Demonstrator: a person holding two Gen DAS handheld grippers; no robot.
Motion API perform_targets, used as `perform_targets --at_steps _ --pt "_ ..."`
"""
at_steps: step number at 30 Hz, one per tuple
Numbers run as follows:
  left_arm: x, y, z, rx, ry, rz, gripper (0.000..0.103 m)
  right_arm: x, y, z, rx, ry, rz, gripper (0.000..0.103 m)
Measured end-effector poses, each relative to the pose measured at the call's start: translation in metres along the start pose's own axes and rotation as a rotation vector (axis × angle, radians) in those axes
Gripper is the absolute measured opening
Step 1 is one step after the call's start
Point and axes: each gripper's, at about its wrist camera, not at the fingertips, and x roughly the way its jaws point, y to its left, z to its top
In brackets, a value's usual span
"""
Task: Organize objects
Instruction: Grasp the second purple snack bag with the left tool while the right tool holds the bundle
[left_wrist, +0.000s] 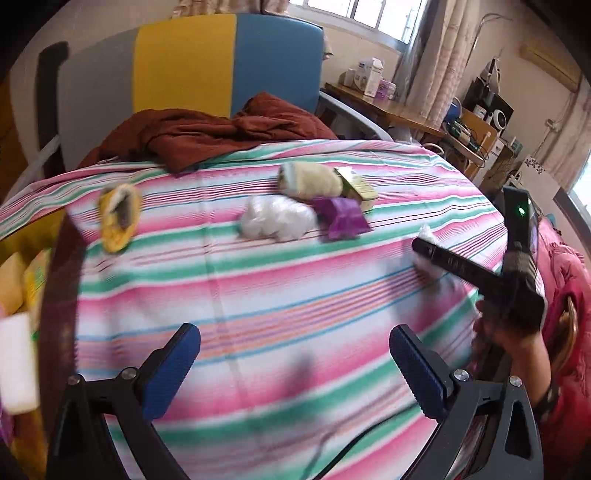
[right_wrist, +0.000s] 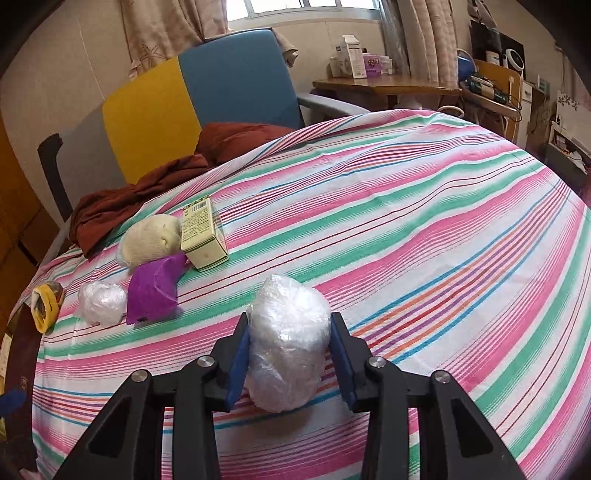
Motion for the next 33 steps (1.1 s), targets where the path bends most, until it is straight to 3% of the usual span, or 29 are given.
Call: perform_targets --at_steps 9,19,23,28,32,33 --pt "0.060 -0.029 0.050 -0.047 0.008 -0.064 0.102 -0.005 -0.006 -0.004 0.024 -0.044 -0.038 0.040" --pt "0.115 -0.041 0.081 -0.096 0.044 -0.012 0.098 -0.005 -0.010 -0.006 0.050 -0.064 -0.032 0.040" --pt "0.132 -0.039 0.082 -0.086 0.058 0.007 0.087 -0.005 -0.009 -0.006 0.045 -0.068 -0.039 0.040" --pt "0.136 -0.043 0.081 -0.033 0.009 0.035 0.077 -0.005 -0.008 -0.007 0.037 -0.070 -0.044 0.040" --pt "0.136 -0.042 0.078 0.003 -0.020 0.060 0.053 -0.004 -0.007 -0.006 0.029 -0.072 -0.049 0.040" --pt "0.135 -0.040 0.078 -0.003 -0.025 0.052 0.053 -0.005 -0.007 -0.007 0.026 -0.073 -0.051 0.040"
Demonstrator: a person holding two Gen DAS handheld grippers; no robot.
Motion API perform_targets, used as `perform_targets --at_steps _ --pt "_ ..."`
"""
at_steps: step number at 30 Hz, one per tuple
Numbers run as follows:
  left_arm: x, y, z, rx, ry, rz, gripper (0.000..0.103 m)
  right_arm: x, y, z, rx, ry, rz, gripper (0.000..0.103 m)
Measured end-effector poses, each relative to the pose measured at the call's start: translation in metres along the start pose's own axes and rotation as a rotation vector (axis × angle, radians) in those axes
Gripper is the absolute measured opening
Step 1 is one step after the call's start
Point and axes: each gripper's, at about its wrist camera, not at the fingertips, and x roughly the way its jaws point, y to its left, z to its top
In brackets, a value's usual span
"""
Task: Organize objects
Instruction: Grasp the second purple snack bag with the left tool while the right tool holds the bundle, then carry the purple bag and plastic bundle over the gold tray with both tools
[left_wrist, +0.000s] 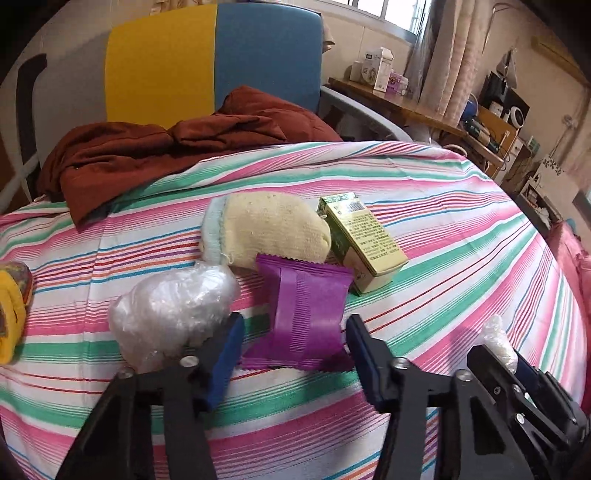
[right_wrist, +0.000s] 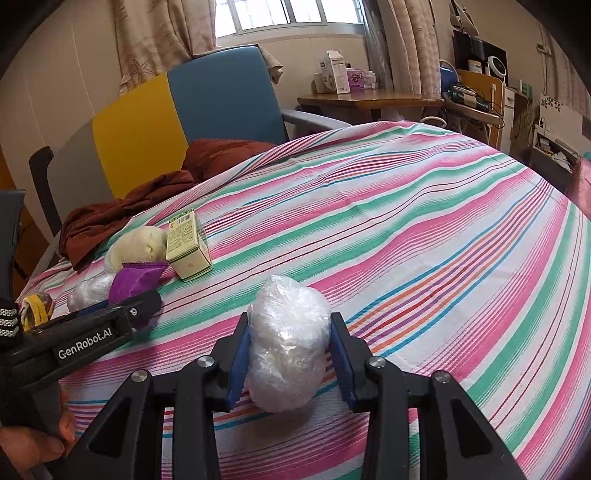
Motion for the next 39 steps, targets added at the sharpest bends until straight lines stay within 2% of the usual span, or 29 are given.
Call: perform_targets --at_steps 8,11,18,23,26,32,39 --pt "-0.018 0.000 -0.015 0.053 -0.047 -0.036 0.051 0.000 0.002 0.000 -0.007 -0.004 -0.007 0.040" --pt "-0.032 0.003 -0.023 0.061 -0.089 -0.030 0.051 -0.001 0.001 -0.001 -0.004 -0.010 -0.003 0.040" --pt "-0.064 0.006 -0.049 0.104 -0.132 -0.061 0.051 -0.005 0.008 -0.001 -0.036 -0.026 0.014 0.039" --pt "-0.078 0.024 -0.063 0.045 -0.120 -0.078 0.050 -0.017 0.029 -0.003 -0.132 -0.076 0.009 0.039" --pt "-0.089 0.040 -0.070 -0.013 -0.124 -0.094 0.050 -0.021 0.038 -0.007 -0.174 -0.072 0.019 0.039" --pt "-0.112 0.067 -0.091 -0.085 -0.121 -0.134 0.049 -0.031 0.039 -0.014 -0.159 -0.039 0.046 0.039" --pt "-0.138 0.094 -0.119 -0.173 -0.110 -0.194 0.049 -0.058 0.050 -0.040 -0.142 -0.007 0.120 0.039"
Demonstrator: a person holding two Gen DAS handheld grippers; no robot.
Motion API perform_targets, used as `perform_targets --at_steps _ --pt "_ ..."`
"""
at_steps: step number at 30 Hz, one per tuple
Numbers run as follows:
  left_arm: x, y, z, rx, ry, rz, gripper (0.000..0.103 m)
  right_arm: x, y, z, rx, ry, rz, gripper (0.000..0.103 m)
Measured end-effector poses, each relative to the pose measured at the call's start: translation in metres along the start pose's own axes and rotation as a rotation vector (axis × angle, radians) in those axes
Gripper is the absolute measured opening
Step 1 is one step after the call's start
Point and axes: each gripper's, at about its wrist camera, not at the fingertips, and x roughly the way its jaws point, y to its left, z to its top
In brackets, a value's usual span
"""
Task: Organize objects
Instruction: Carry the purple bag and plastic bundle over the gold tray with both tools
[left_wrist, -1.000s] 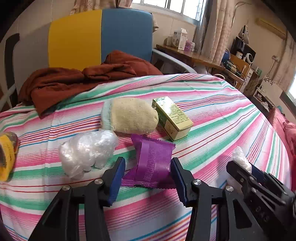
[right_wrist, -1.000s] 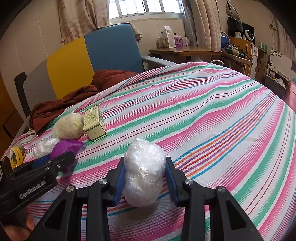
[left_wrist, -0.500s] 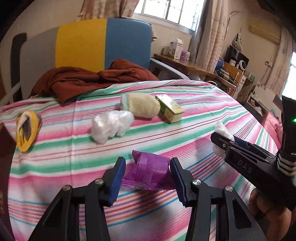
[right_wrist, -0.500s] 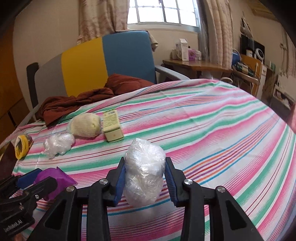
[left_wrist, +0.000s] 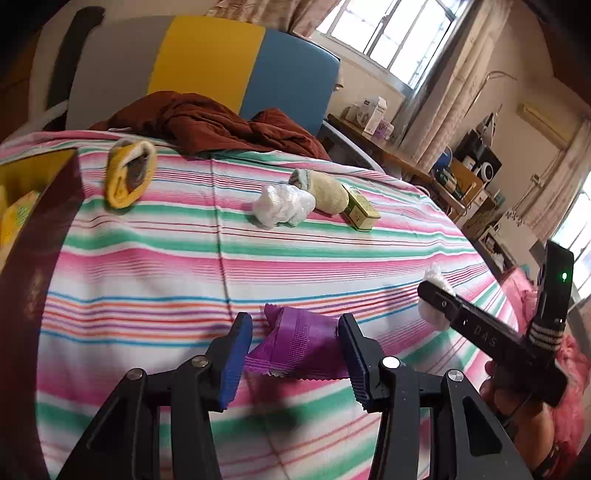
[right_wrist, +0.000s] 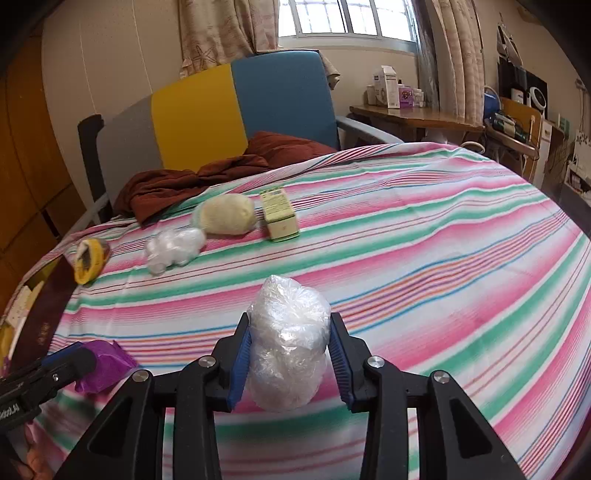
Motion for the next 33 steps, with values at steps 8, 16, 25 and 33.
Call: perform_targets --at_steps 8,16,25,33 --pt "-0.046 0.018 0.002 -0.090 -0.053 -0.061 0.048 -0.030 0.029 -0.010 0.023 -0.016 0.077 0.039" --pt "-0.092 0.032 0.006 -0.122 -0.132 -0.086 0.048 -0.049 0.073 -0.009 -0.005 -0.015 0.170 0.039" --pt "-0.149 0.069 -0.003 -0.116 -0.219 -0.016 0.048 -0.057 0.141 -0.021 -0.077 0.037 0.310 0.039" --pt "-0.186 0.124 -0.014 -0.160 -0.261 0.098 0.048 -0.067 0.217 -0.026 -0.196 0.070 0.457 0.039"
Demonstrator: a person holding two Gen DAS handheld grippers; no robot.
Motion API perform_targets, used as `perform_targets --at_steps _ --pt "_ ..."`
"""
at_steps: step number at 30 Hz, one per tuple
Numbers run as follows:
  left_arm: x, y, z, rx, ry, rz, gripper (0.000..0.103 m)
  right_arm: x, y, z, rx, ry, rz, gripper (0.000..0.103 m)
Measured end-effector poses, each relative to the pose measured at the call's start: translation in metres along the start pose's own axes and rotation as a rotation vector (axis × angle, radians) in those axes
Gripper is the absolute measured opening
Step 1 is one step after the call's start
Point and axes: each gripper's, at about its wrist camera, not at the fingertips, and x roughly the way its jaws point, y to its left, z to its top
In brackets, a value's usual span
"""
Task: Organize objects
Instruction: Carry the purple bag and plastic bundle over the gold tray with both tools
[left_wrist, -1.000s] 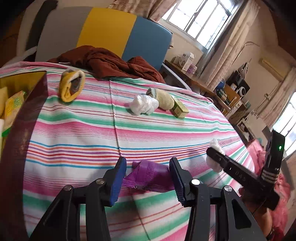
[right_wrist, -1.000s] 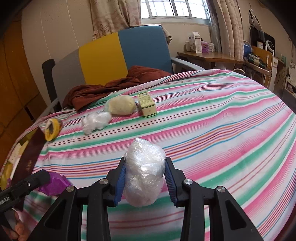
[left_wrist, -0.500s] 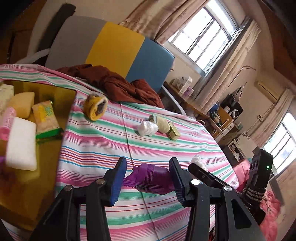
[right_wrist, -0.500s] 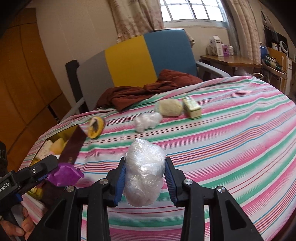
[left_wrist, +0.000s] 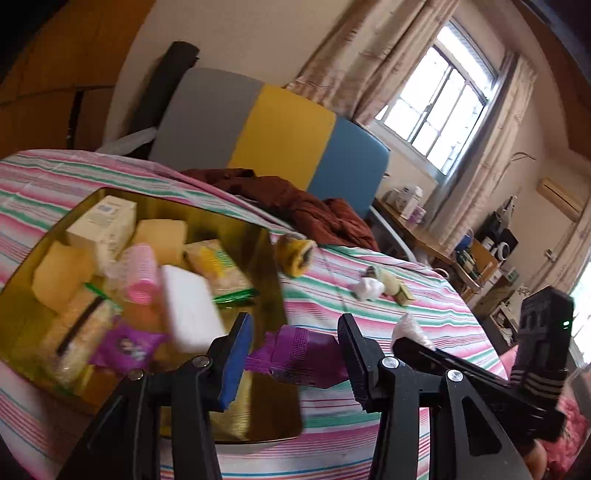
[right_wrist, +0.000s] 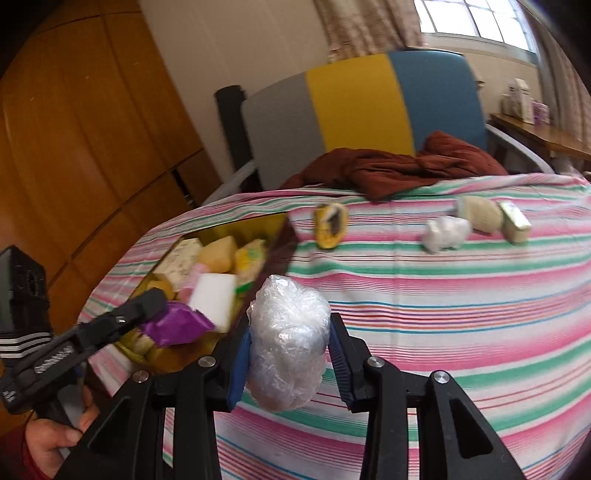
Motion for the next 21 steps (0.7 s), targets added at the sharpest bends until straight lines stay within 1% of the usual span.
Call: perform_targets --at_steps 5,10,13,16,18,21 --pt "-0.005 0.029 -0.003 -0.015 0.012 0.063 0.048 0.018 0.036 0.000 -0.054 0.040 0.066 0.039" --pt "-0.012 0.048 -0.012 -0.030 0.023 0.090 0.048 0.036 0.063 -0.002 -0.088 0.080 0.103 0.039" --pt "-0.014 0.055 -0.015 -0.032 0.024 0.105 0.048 0.044 0.070 -0.001 -0.088 0.089 0.107 0.039" --pt "-0.013 0.056 -0.018 -0.005 0.040 0.124 0.048 0.053 0.074 0.001 -0.082 0.096 0.092 0.041" --pt "-0.013 0.057 -0.020 0.009 0.046 0.132 0.048 0.058 0.073 0.002 -0.060 0.111 0.081 0.043" --pt "-0.013 0.060 -0.023 0.006 0.053 0.139 0.048 0.061 0.070 0.001 -0.029 0.121 0.081 0.043"
